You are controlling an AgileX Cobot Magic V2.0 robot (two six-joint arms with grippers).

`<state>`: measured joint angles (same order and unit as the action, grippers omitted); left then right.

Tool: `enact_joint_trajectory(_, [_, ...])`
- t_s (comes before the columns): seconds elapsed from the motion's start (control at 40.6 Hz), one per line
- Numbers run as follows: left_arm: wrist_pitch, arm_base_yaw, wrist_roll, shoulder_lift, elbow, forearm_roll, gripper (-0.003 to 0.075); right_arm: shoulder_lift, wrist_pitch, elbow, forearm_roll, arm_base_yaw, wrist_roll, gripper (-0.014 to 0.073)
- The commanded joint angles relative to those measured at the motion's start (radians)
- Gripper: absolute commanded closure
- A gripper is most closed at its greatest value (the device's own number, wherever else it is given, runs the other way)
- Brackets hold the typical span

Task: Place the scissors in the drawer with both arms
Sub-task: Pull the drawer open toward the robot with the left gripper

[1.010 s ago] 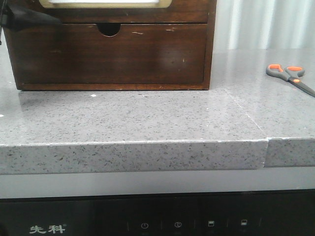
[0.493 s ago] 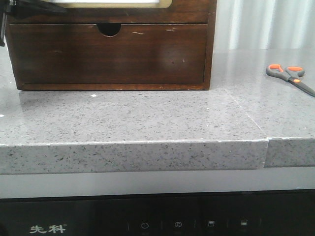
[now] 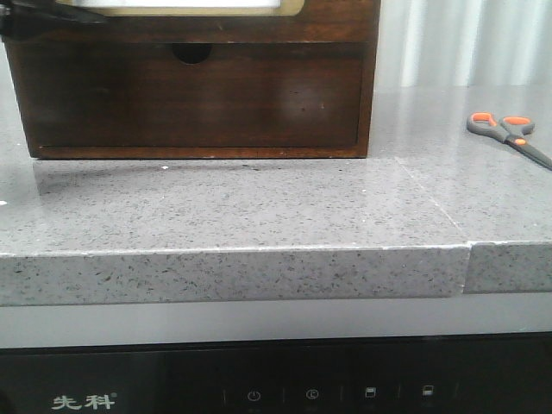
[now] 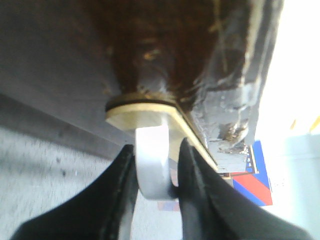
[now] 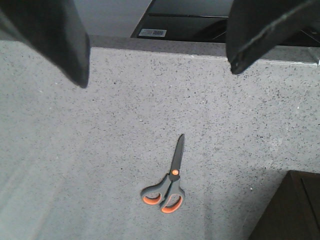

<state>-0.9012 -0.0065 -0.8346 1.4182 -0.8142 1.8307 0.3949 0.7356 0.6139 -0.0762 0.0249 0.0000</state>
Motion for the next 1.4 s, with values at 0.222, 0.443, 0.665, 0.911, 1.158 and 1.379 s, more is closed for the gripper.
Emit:
enact_joint_trajectory(0.222, [-0.145, -0.006, -0.049, -0.257, 0.186, 0.030, 0.0587, 0.017, -0.074, 0.023, -0.018, -0.002, -0.008, 0.0014])
enact_joint_trajectory(0.443, [-0.151, -0.006, -0.049, -0.443, 0.330, 0.030, 0.0587, 0.017, -0.074, 0.023, -0.018, -0.002, -0.008, 0.0014])
enact_joint_trajectory(0.665, [-0.122, -0.006, -0.042, -0.507, 0.356, 0.030, 0.0507, 0.017, -0.074, 0.023, -0.018, -0.002, -0.008, 0.0014])
enact_joint_trajectory(0.911, [-0.116, -0.006, -0.042, -0.507, 0.356, 0.030, 0.0144, 0.017, -0.074, 0.023, -0.018, -0.002, -0.008, 0.0014])
enact_joint_trajectory(1.158, [-0.119, -0.006, -0.002, -0.515, 0.356, -0.072, 0.0112, 0.017, -0.074, 0.023, -0.018, -0.002, -0.008, 0.0014])
enact_joint_trajectory(1.379, [-0.118, -0.006, 0.081, -0.639, 0.368, -0.205, 0.0113, 0.017, -0.074, 0.023, -0.018, -0.002, -0.008, 0.0014])
